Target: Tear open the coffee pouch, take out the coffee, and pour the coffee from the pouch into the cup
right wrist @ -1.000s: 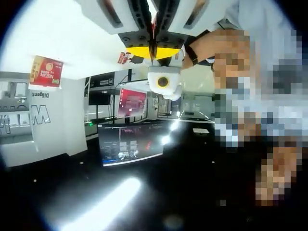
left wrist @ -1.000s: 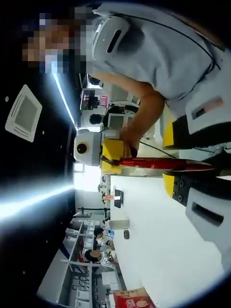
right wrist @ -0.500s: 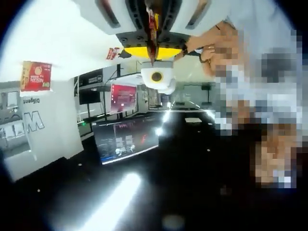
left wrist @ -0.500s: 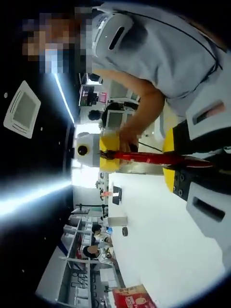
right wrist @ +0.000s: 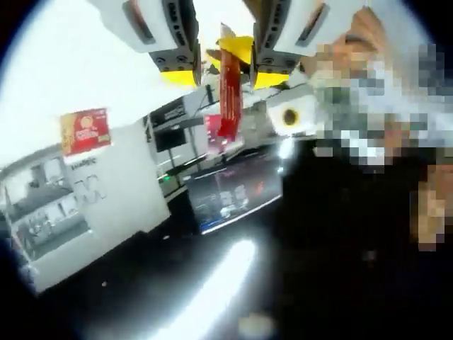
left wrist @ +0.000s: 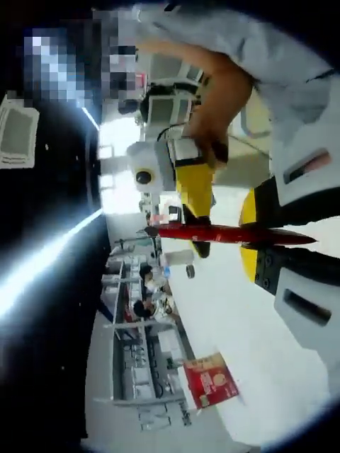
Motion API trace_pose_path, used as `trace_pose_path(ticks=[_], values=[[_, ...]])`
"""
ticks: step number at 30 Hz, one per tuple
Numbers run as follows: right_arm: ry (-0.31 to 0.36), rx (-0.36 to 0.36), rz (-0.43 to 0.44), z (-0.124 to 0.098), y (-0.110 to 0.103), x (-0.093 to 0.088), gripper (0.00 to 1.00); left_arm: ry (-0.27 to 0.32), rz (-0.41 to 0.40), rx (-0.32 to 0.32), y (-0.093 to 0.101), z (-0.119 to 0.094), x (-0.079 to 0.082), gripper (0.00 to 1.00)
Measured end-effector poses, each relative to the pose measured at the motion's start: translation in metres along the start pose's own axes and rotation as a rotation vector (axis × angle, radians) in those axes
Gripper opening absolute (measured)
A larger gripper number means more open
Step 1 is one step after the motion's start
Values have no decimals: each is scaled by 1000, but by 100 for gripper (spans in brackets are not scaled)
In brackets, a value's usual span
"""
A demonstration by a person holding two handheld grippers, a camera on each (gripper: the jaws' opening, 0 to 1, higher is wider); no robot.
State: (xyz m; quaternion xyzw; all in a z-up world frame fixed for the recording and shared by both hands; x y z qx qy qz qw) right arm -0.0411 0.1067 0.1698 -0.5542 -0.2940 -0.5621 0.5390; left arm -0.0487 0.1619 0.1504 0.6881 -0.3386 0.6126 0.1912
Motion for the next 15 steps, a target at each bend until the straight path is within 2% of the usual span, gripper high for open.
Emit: trace_pose_path(ticks=[3, 5, 7, 9, 13, 15], values=[[14, -35, 7, 6, 8, 3, 29, -24, 5, 135, -8, 5, 2, 11], [21, -51, 5, 9, 14, 6, 28, -31, 8, 183, -7, 8, 1, 11], [29, -66, -3, 11, 15, 7, 26, -60, 57, 241, -7, 12, -2, 11], [34, -79, -7, 13, 16, 6, 23, -74, 88, 279, -7, 13, -4, 11], [32, -100, 0, 13, 21, 2, 20, -61, 96, 292, 0, 14, -1, 11], [36, -95, 14, 12, 20, 1, 16, -70, 117, 317, -3, 14, -2, 11]])
Point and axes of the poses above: the point that each gripper's makers call its tool centre point, and the gripper's own axes: z roughly forward along the fingers, y roughly to its right, x roughly out of its top, the point moved 3 cm from there along -z, roughly backward along the fingers, and after that the axes turned 6 degrees about -x, right-handed, at the moved point
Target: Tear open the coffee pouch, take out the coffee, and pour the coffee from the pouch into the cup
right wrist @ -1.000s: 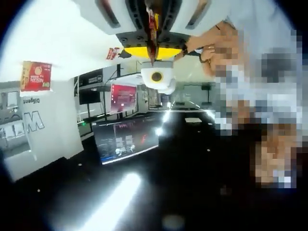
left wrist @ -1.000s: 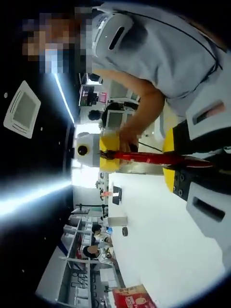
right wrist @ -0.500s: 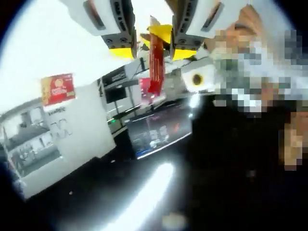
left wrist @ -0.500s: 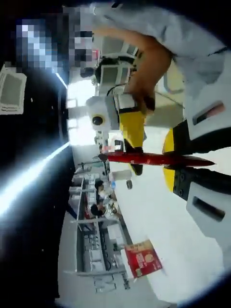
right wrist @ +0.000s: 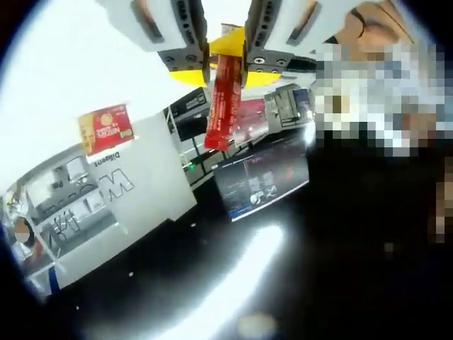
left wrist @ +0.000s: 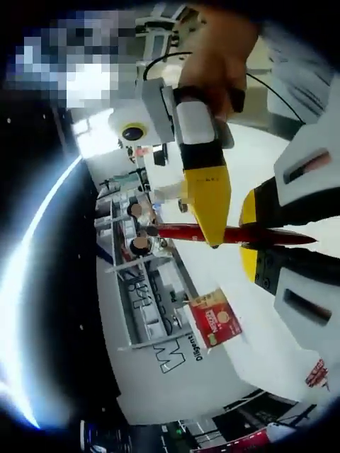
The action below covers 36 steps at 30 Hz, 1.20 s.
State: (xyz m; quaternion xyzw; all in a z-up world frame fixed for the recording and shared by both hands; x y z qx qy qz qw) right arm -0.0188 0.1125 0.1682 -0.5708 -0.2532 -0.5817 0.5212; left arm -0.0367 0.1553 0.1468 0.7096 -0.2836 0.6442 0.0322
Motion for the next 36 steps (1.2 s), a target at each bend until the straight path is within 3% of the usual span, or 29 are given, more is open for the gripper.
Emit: trace_pose_path(ticks=[18, 28, 36], values=[[-20, 18, -42, 4, -6, -6, 16, 9, 20, 29, 0, -4, 3, 11], [-5, 14, -43, 5, -6, 0, 12, 25, 34, 11, 1, -3, 6, 14], [17, 4, -46, 1, -4, 10, 11, -2, 43, 6, 0, -1, 0, 15]])
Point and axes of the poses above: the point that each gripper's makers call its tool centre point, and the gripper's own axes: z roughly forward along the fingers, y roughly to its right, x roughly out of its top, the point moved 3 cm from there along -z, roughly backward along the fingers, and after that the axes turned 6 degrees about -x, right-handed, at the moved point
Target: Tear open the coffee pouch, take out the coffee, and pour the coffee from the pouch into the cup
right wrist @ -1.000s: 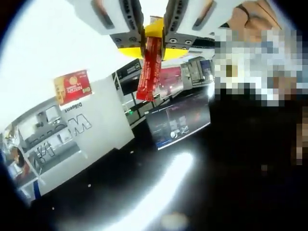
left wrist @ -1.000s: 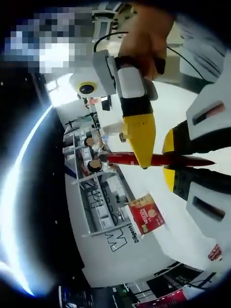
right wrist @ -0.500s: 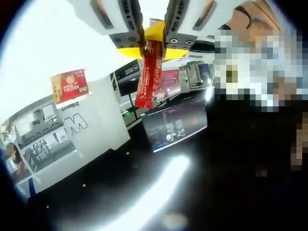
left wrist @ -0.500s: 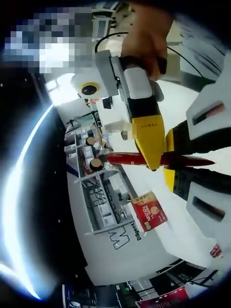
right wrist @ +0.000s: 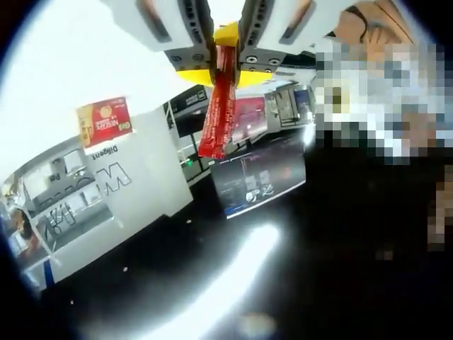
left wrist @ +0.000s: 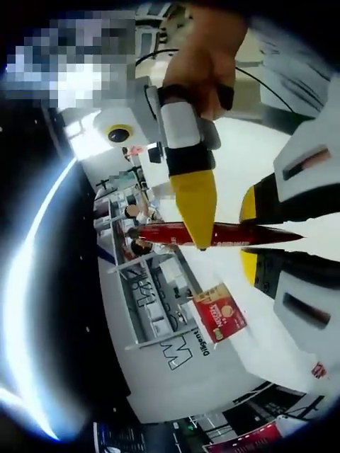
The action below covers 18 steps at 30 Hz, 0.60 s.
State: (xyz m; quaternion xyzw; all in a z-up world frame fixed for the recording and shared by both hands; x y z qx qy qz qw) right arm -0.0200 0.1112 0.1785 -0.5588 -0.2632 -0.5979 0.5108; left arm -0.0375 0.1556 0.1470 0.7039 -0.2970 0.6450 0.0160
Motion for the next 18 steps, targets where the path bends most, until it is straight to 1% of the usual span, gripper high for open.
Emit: trace_pose_path(ticks=[4, 11, 12, 13, 18], values=[[9, -10, -5, -3, 3, 4, 11, -7, 19, 0, 0, 2, -1, 15], [16, -26, -12, -8, 5, 7, 11, -31, 56, 0, 3, 6, -5, 13], [14, -26, -16, -9, 5, 7, 11, -31, 56, -5, 3, 6, -5, 12], [15, -25, -17, -10, 4, 7, 11, -31, 51, -8, 6, 6, -4, 11], [13, -20, -31, -10, 4, 7, 13, -31, 37, -13, 7, 5, -4, 11]])
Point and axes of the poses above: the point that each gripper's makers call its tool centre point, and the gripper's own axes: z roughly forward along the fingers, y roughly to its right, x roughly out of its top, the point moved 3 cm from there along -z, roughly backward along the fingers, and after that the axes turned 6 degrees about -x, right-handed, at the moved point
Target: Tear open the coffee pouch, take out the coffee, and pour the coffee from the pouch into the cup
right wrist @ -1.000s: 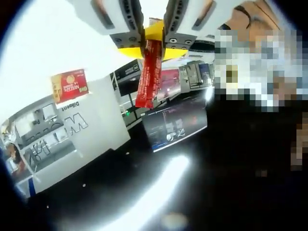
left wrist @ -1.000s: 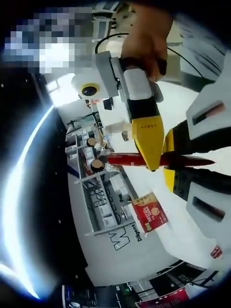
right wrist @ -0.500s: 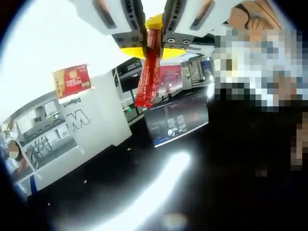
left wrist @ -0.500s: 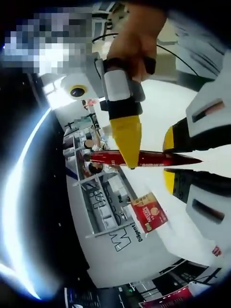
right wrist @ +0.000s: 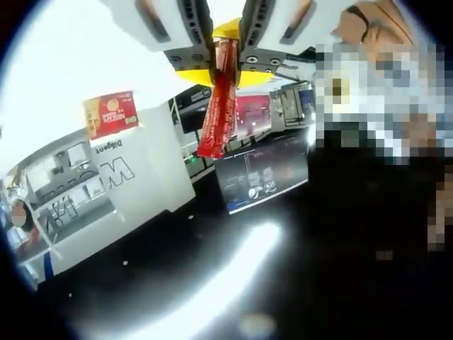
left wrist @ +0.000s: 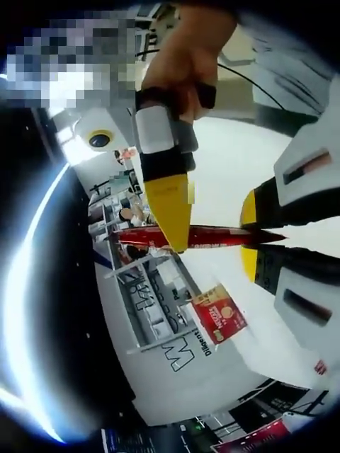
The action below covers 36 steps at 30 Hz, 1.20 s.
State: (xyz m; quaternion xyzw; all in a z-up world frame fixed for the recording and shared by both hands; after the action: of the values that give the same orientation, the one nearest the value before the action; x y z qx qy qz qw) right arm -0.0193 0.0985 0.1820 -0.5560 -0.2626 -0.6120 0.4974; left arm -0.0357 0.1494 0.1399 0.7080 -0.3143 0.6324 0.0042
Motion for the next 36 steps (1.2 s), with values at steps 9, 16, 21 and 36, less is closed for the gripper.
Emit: trace_pose_path(ticks=[9, 16, 21, 36], values=[[2, -13, -46, -4, 1, 1, 22, 1, -32, -2, -5, -1, -4, 11], [-10, -29, -95, -6, 0, -8, 31, 7, -80, -16, -12, -4, -8, 11], [2, -58, -159, -9, 5, -8, 35, 54, -117, 2, -19, -13, 0, 10], [-32, -210, -257, -37, 55, -15, 38, 89, -167, 30, -32, -21, 3, 10]])
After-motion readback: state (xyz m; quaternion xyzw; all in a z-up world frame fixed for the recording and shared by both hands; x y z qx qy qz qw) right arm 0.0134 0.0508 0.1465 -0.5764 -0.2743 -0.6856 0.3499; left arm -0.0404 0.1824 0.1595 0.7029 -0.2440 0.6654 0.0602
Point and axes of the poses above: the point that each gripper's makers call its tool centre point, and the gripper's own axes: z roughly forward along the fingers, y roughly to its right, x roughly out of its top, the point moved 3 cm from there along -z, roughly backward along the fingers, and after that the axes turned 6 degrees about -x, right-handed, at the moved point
